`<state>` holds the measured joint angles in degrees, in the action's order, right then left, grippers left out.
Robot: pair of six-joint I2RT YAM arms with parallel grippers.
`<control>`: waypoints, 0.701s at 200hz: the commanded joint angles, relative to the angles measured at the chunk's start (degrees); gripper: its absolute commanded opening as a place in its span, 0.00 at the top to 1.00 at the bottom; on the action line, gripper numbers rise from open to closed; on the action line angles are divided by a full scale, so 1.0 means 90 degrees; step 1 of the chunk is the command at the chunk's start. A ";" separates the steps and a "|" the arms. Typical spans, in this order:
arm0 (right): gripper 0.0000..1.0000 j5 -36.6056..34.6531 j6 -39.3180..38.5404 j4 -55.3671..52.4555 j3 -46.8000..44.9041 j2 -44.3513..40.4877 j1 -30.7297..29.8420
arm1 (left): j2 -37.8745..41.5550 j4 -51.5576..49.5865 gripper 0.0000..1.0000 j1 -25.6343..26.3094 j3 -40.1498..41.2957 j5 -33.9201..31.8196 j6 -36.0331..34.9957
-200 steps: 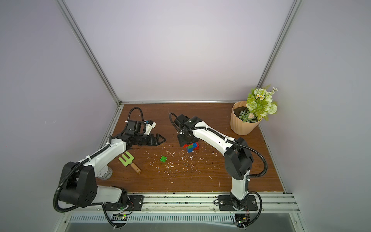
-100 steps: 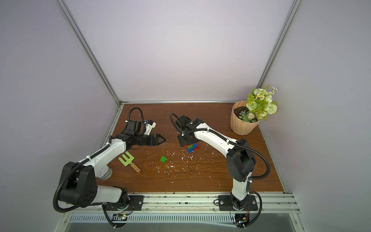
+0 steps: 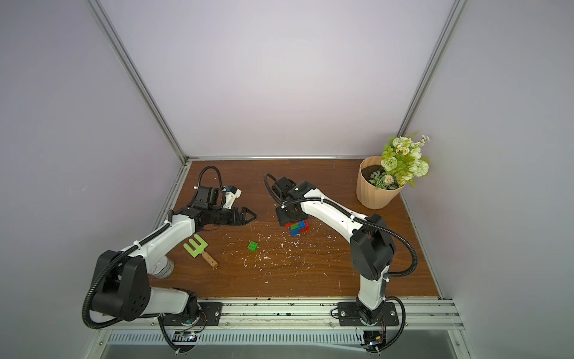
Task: Assemble a giraffe with lego
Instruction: Assemble the lego brick with the lego brick, then move the lego brick at the center of the board.
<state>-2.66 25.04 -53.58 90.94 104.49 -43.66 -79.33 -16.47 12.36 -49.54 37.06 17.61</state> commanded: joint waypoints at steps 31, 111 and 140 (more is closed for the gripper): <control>0.26 0.0083 -0.0121 -0.0169 0.0698 -0.0096 0.0052 | 0.0104 0.0004 0.00 0.0046 0.0013 -0.0006 -0.0013; 0.20 0.0116 -0.0326 -0.0020 0.0553 -0.0325 -0.0016 | 0.0055 0.0010 0.00 0.0044 0.0012 -0.0038 -0.0011; 0.21 0.0090 -0.0673 -0.0029 0.0713 -0.0459 -0.0311 | 0.0035 -0.0026 0.01 0.0025 -0.0033 -0.0059 -0.0035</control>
<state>-2.44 22.31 -53.71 95.88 104.22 -43.90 -79.33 -16.49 12.36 -49.54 37.01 17.58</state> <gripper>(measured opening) 0.790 0.994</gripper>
